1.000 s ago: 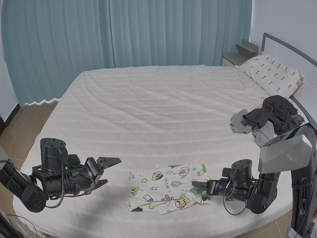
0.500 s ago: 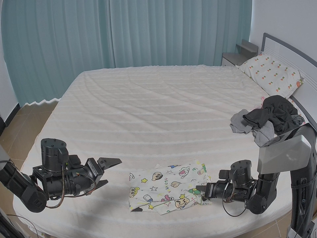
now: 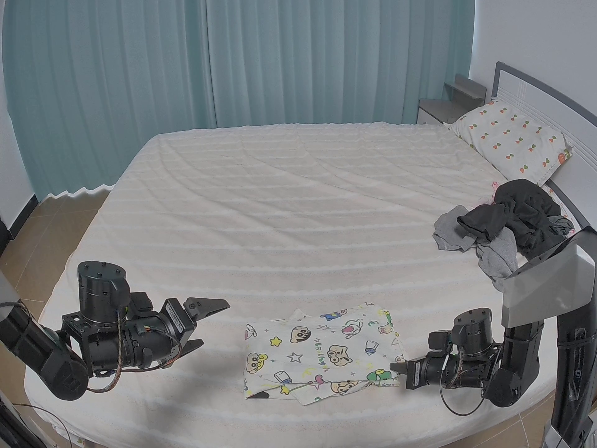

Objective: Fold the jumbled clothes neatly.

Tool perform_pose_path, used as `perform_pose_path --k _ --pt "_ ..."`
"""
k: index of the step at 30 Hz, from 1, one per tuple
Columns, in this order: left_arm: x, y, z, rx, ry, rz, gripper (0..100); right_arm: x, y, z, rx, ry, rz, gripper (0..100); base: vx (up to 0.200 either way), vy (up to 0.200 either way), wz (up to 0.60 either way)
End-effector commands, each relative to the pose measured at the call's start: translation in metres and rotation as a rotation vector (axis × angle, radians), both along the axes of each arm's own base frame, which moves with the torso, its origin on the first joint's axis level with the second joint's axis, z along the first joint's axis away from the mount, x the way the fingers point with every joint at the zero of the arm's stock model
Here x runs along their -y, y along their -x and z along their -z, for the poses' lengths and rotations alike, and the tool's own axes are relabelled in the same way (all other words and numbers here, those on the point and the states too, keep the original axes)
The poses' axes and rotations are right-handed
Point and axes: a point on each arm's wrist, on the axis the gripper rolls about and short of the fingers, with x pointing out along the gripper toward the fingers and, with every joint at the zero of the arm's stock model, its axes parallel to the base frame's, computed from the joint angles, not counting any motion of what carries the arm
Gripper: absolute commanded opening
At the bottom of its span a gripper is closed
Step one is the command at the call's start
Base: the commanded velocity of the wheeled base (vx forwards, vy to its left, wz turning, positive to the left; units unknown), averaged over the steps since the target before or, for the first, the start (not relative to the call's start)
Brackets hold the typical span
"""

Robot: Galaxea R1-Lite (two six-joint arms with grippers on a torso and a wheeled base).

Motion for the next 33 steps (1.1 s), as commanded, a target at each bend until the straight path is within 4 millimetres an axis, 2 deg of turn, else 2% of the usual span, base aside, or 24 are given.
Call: perform_pose_path --k 1,9,17,18,22,27,33 --pt "0.0 0.0 0.0 0.0 0.001 0.0 100 0.003 0.006 -0.003 -0.01 0.007 0.0 0 0.0 0.0 0.0" --pt "0.0 0.0 0.0 -0.001 0.0 0.001 100 0.008 0.008 0.011 -0.039 0.064 -0.02 0 0.0 0.0 0.0" --pt "0.001 0.0 0.002 -0.01 -0.002 0.002 100 0.01 0.008 0.016 -0.081 0.091 -0.025 0 0.0 0.0 0.0" --pt "0.001 0.0 0.003 -0.013 -0.003 0.004 100 0.01 0.008 0.016 -0.073 0.096 -0.028 100 0.0 0.0 0.0" --pt "0.001 -0.001 0.006 -0.022 -0.008 0.005 100 0.013 0.002 0.01 -0.036 0.087 -0.014 100 0.0 0.0 0.0" --pt "0.002 -0.002 0.008 -0.028 -0.009 0.006 100 0.019 -0.023 -0.013 0.085 0.035 0.043 100 0.0 0.0 0.0" --pt "0.002 -0.004 0.012 -0.038 -0.011 0.007 100 0.007 -0.073 -0.015 0.124 -0.017 0.091 100 0.0 0.0 0.0"
